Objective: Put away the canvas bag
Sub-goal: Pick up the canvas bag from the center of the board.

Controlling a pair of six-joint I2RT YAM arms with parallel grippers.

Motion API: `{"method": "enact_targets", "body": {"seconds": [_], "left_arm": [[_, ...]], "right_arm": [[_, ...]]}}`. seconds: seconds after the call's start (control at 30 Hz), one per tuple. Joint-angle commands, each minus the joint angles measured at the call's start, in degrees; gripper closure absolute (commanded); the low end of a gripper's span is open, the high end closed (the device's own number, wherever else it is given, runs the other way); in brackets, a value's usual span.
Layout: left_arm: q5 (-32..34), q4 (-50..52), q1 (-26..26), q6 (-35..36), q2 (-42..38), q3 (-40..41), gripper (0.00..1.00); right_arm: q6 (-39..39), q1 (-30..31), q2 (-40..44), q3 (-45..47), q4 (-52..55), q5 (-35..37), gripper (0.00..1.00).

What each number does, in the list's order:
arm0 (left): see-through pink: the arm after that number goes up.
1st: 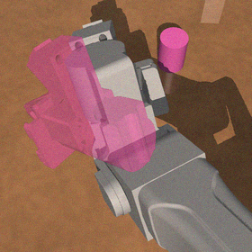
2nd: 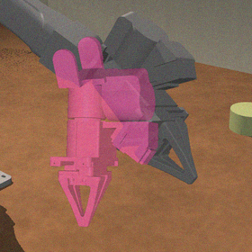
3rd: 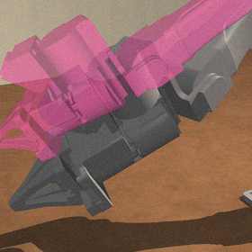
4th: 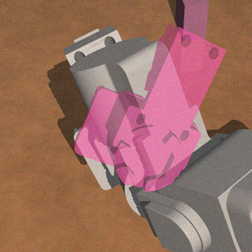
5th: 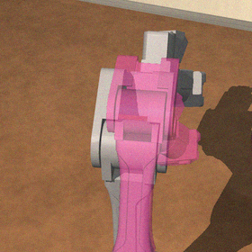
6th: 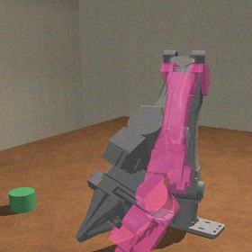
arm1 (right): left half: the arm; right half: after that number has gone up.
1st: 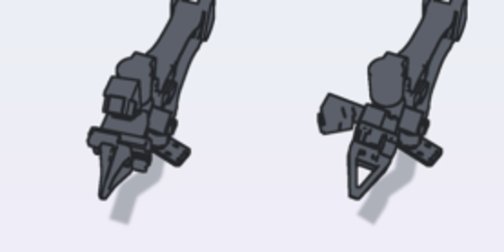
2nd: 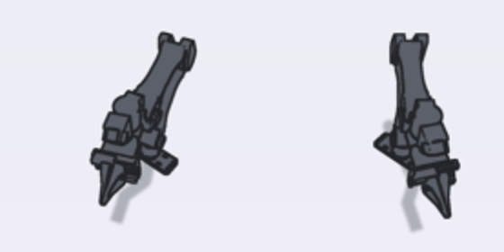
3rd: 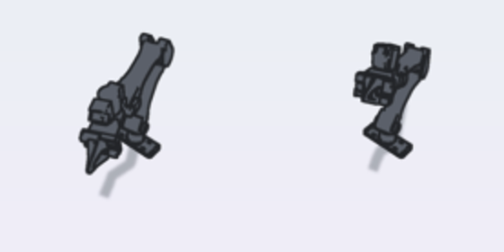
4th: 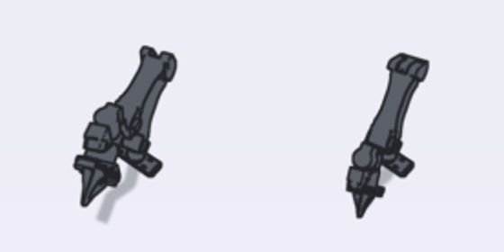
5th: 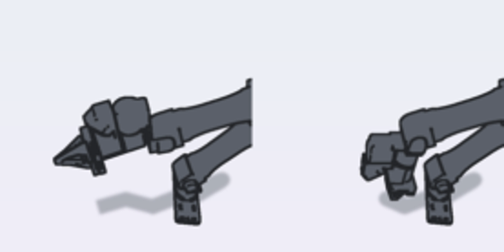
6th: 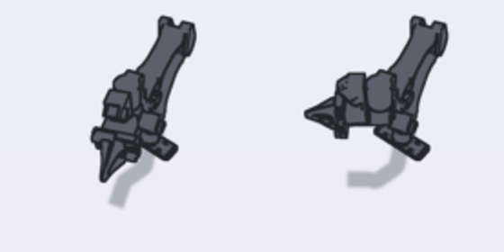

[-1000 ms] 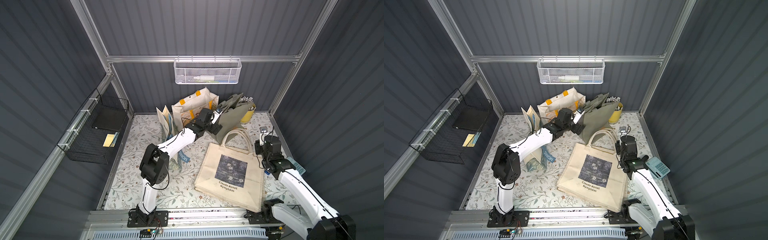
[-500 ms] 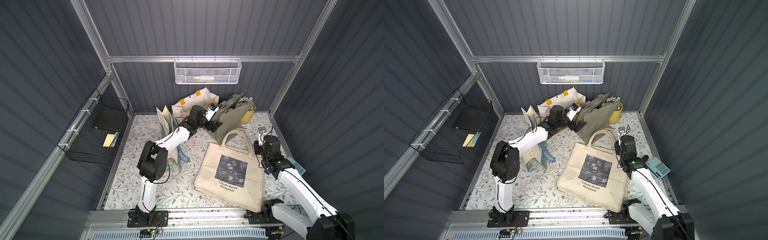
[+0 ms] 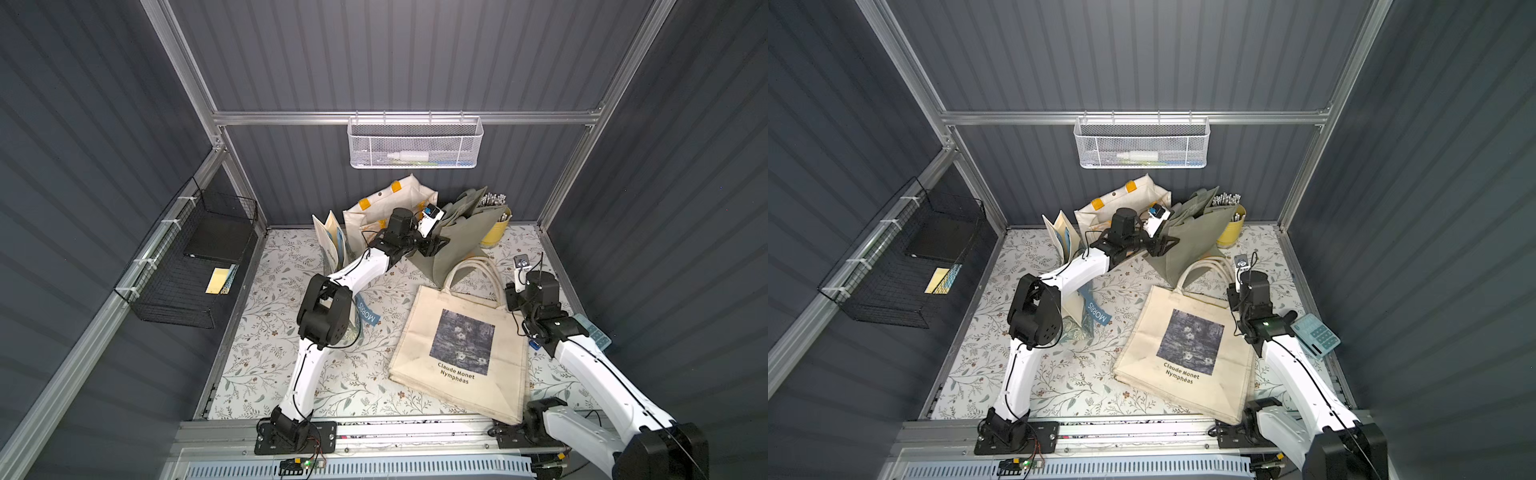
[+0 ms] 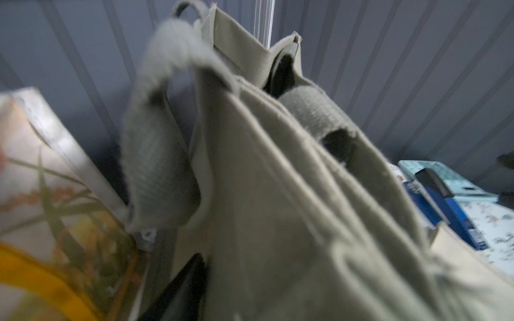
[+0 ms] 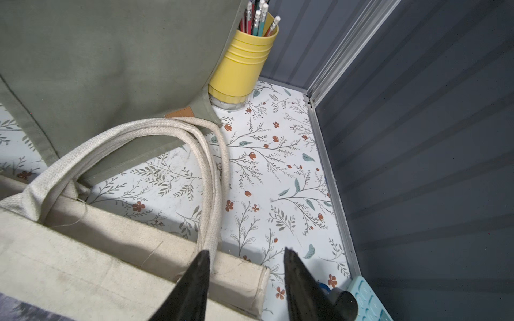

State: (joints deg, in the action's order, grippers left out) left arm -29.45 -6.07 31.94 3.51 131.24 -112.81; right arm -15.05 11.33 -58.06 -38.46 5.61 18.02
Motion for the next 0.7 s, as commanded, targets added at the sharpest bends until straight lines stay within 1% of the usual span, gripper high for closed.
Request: {"method": "enact_targets", "body": {"seconds": [0.0,0.13,0.3,0.43,0.5,0.6,0.63,0.67], "left_arm": [[-0.26,0.7,0.6,-0.13,1.28,-4.35,0.64],[0.61,1.47,1.18,0.14,2.61,-7.73,1.0],[1.19,-1.64,2.47,0.97,0.87,-7.63,1.0],[4.16,-7.26,4.12,2.33,-2.17,-5.58,1.0],[5.55,-8.07,4.67,2.23,-3.06,-5.28,1.0],[6.73,-10.66,5.27,1.6,-3.27,-6.34,1.0],[8.65,-11.64,5.56,1.6,-3.4,-6.78,1.0],[9.21,-12.82,5.88,1.6,-3.44,-7.21,1.0]], "right_arm": [[-0.55,-0.12,0.46,-0.65,1.01,-2.59,0.54],[-1.02,-0.1,0.06,-1.09,1.72,-5.78,0.55],[-3.55,0.26,0.4,-0.75,3.89,-12.05,0.56],[-6.36,0.66,0.85,-0.63,5.05,-11.43,0.57],[-7.55,1.18,0.71,-1.24,6.38,-12.07,0.57],[-9.01,3.0,-0.35,-1.62,7.72,-13.75,0.57],[-9.58,4.06,-1.13,-1.75,8.19,-13.66,0.57],[-10.3,5.33,-2.16,-2.0,8.94,-13.42,0.58]]}}
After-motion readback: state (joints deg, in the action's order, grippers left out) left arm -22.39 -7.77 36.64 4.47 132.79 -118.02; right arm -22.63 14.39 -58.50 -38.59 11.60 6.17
